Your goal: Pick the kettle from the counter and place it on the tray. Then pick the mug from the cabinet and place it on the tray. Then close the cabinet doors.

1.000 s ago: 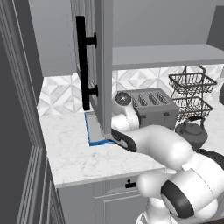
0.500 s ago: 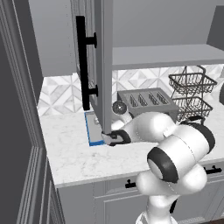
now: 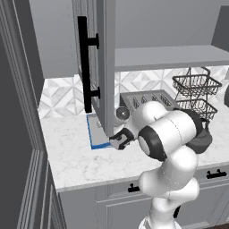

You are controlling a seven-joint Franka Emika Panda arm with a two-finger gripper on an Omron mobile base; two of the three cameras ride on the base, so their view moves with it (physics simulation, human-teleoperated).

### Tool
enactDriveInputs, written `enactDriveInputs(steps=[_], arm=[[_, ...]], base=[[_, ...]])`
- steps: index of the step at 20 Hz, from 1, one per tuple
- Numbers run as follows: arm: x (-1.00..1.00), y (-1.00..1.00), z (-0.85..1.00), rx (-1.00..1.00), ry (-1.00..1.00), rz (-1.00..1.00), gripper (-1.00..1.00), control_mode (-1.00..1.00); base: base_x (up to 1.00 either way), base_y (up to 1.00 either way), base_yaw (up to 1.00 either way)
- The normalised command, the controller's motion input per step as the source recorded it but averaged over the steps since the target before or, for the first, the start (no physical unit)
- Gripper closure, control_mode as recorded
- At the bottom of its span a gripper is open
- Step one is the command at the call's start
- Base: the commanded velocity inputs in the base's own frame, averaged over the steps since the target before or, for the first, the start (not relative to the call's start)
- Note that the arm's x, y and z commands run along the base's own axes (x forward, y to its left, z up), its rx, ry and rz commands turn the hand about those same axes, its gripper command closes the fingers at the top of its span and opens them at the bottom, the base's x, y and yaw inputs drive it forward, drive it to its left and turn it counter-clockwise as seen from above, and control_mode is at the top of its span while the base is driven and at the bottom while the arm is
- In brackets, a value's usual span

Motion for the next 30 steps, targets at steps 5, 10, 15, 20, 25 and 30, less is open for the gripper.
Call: enactDriveInputs(steps=[5,10,15,20,25,30], arm=[[0.16,0.03,-0.27,0.0,0.0,0.0,1.0,-1.0],[0.17,0.08,-0.31,0.0,0.0,0.0,1.0,-1.0],[0.12,0.1,-0.41,0.0,0.0,0.0,-1.0,-1.0],[0.01,0.04,-0.39,0.0,0.0,0.0,-1.0,-1.0],[-0.05,0.03,-0.22,0.0,0.0,-0.01,-1.0,-1.0],[-0.46,0.04,-0.05,0.0,-0.03,-0.07,-1.0,-1.0]], base=[[0.0,0.0,0.0],[0.0,0.0,0.0],[0.0,0.0,0.0],[0.0,0.0,0.0],[0.0,0.0,0.0],[0.0,0.0,0.0]])
